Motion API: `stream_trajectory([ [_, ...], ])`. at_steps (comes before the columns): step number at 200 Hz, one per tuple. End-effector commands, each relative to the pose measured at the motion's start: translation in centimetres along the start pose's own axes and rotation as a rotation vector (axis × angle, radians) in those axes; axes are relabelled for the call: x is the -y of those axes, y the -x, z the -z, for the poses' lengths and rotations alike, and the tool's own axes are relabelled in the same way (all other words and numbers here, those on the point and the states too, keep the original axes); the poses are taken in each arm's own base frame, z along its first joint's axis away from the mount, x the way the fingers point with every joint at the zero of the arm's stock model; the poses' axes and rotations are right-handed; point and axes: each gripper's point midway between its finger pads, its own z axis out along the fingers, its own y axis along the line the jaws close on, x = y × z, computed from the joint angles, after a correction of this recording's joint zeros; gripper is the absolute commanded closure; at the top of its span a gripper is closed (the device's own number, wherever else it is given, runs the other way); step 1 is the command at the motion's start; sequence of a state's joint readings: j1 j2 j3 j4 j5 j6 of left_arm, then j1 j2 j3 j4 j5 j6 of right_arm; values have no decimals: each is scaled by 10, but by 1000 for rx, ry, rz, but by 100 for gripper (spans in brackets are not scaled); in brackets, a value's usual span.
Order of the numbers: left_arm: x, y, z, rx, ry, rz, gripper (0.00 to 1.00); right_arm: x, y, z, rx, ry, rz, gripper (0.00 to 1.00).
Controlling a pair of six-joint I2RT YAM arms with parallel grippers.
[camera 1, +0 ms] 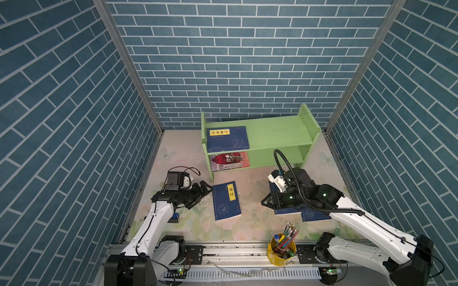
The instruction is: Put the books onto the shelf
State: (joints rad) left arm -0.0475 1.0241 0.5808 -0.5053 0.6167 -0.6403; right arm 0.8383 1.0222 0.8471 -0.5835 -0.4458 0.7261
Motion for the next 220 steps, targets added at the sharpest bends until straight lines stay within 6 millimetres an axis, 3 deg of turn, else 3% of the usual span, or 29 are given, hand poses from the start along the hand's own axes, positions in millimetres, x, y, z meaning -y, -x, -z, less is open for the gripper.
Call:
stream_trajectory([
  [1,-11,-2,-9,-35,26,5,3,-3,9,-14,43,32,-63,57],
  [24,-27,-7,-22,-87,80,28,4,10,6,-29,36,-2,-98,57],
  [69,-34,-13,-46,-168,55,45,7,22,11,-55,70,12,-166,57],
  [128,-23,-39,-71,-289,20,-12,9,39,11,-76,63,-24,-201,55],
  [177,-34,-59,-76,-331,64,-48,9,49,10,-97,29,-43,-226,53],
  [220,-21,-72,-82,-368,17,-118,6,58,8,-117,-20,-61,-246,53],
])
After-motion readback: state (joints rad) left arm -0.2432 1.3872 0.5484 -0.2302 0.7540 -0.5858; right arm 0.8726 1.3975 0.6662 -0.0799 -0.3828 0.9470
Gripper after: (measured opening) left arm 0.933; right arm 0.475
